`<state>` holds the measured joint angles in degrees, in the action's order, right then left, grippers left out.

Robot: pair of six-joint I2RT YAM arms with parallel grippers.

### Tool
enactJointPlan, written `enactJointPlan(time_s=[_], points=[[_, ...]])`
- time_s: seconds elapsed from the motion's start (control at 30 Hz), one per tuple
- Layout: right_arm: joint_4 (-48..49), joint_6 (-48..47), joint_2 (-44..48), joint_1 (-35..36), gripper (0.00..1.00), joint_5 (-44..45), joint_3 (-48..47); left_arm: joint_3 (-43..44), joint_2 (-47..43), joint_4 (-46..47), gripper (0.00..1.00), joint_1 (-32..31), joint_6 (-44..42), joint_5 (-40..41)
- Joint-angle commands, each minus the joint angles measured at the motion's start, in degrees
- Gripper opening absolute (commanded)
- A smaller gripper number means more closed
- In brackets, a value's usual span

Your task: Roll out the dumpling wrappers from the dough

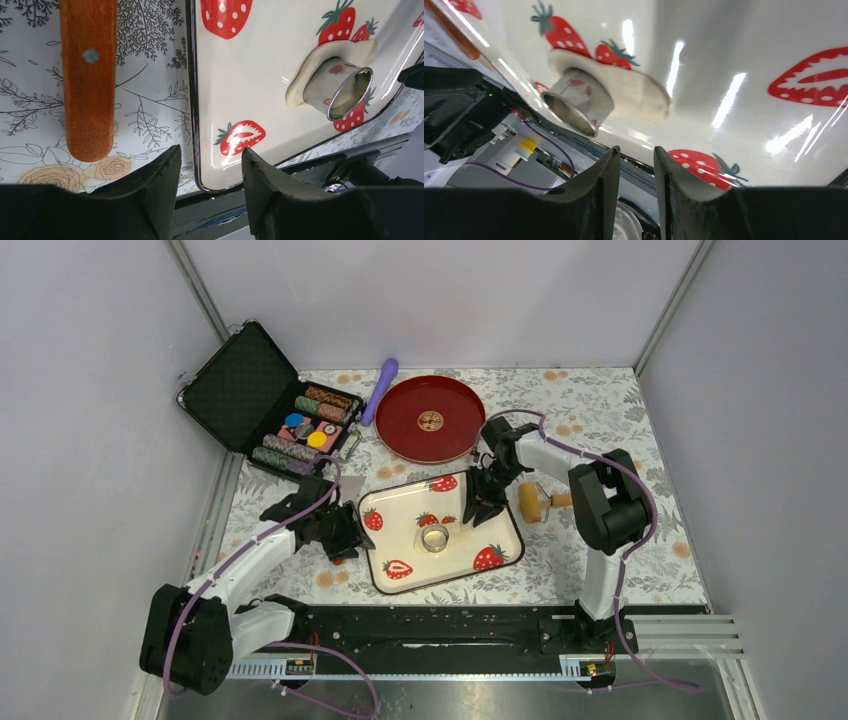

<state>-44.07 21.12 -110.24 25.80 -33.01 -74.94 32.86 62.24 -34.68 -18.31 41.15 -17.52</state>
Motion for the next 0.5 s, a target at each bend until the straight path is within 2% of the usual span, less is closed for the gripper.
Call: enactJointPlan(time_s=[0.0, 0.13, 0.37, 0.47], points=[[-0.54, -0.91, -2.5, -0.82, 0.39, 2.88, 1.2, -0.05, 1.73, 2.97, 0.45, 0.22, -0.46, 0.46], [0.9, -0.24, -4.66, -0.84, 0.39, 1.37, 1.86, -3.5, 4.84, 11.03, 0.4, 0.24, 2.22, -4.37], [1.79, -0.8, -6.94, -0.84, 0.39, 1.03, 2.26, -4.77, 9.27, 13.31, 0.35, 0.24, 2.29, -3.16], [2.58, -0.81, -7.96, -0.56, 0.39, -0.7, 2.3, -5.08, 10.65, 15.16, 0.28, 0.2, 2.1, -4.19]])
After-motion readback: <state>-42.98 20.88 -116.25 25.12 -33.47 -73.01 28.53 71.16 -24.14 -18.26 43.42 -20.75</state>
